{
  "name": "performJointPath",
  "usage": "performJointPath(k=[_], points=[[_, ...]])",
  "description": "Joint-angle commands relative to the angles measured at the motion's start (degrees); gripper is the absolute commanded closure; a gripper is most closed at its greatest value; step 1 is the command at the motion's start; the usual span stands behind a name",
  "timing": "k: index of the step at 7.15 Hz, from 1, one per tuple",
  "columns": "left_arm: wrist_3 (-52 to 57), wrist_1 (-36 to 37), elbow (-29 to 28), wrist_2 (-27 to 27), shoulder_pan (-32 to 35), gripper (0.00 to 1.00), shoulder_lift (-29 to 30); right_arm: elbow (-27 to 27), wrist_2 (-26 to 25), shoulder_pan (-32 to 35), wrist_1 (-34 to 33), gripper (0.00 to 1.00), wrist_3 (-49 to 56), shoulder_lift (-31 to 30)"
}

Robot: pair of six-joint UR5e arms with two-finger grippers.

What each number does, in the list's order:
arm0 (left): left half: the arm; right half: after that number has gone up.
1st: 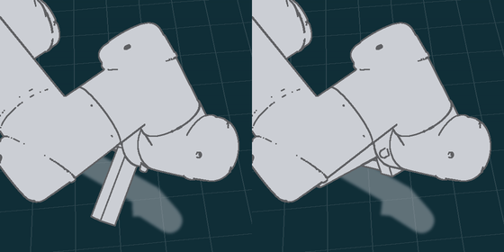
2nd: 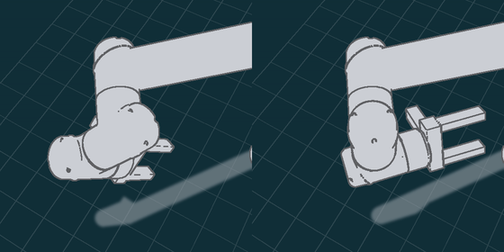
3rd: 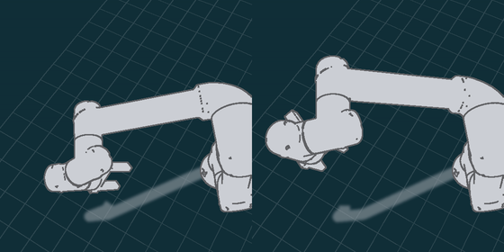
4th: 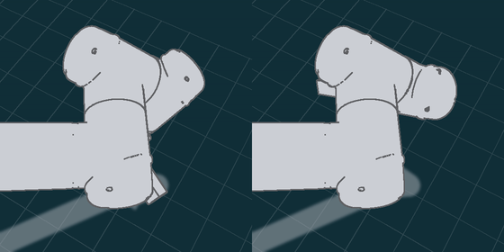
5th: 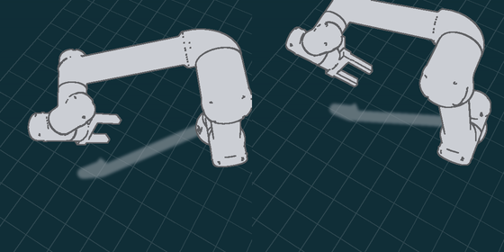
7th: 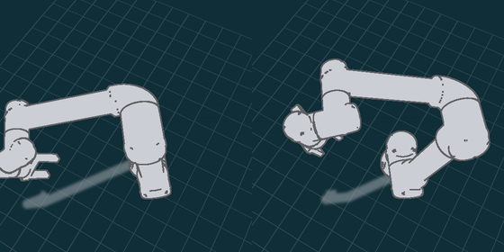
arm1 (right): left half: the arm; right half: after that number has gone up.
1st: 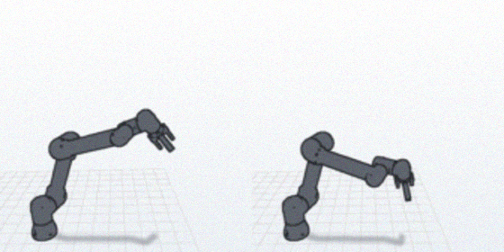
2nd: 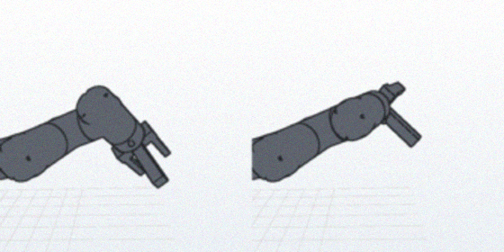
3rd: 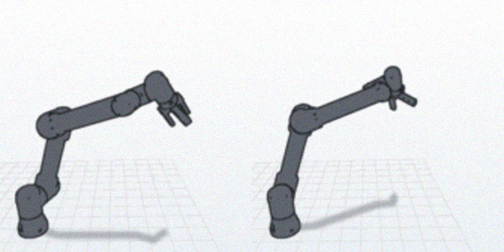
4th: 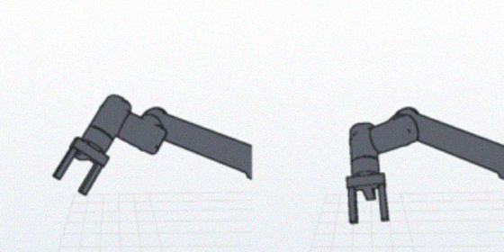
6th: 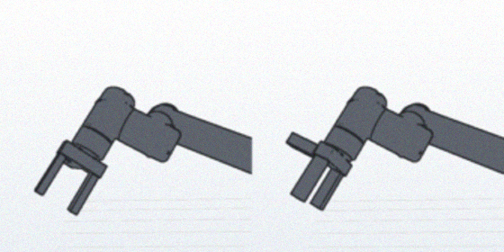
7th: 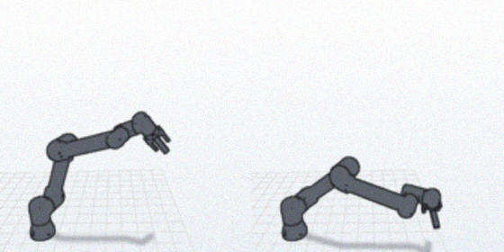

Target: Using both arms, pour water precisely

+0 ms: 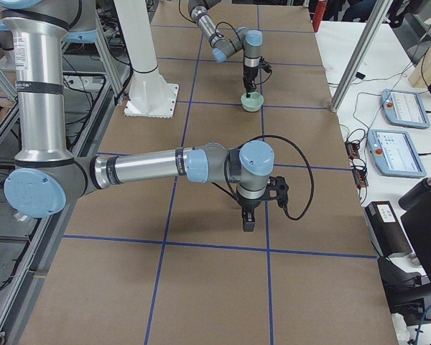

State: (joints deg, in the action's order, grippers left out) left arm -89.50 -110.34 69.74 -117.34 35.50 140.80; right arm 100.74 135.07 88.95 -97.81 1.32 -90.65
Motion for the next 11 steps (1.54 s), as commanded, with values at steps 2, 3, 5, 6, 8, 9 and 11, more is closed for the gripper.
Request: performJointPath(k=[2,3,5,6,8,9,11], points=[[0.99,0.3,0.91,0.01,1.15,0.0,-0.09,0.07,-0.16,0.0,-0.01,0.0,0.0,0.3],[0.99,0.73,3.09,-0.51,2.63,0.0,-0.87,0.33,-0.16,0.0,-0.01,0.0,0.17,0.39],[0.99,6.23,9.85,-4.19,7.54,0.0,-2.55,0.43,-1.64,-1.13,-0.36,0.0,0.18,4.66],[0.99,10.71,13.71,-4.47,8.79,0.0,-2.55,1.21,-7.31,-1.23,-0.62,0.0,-0.26,7.74],[0.99,11.9,15.16,-4.39,8.8,0.0,-2.55,5.49,-8.5,-3.07,0.16,0.0,-9.76,3.93],[0.99,11.9,15.77,-4.39,8.89,0.0,-2.55,13.27,-15.3,-6.82,7.39,0.0,-18.37,-4.36],[0.99,12.08,16.21,-4.21,9.06,0.0,-2.64,16.51,-17.03,-12.88,27.94,0.0,-35.58,-16.36]])
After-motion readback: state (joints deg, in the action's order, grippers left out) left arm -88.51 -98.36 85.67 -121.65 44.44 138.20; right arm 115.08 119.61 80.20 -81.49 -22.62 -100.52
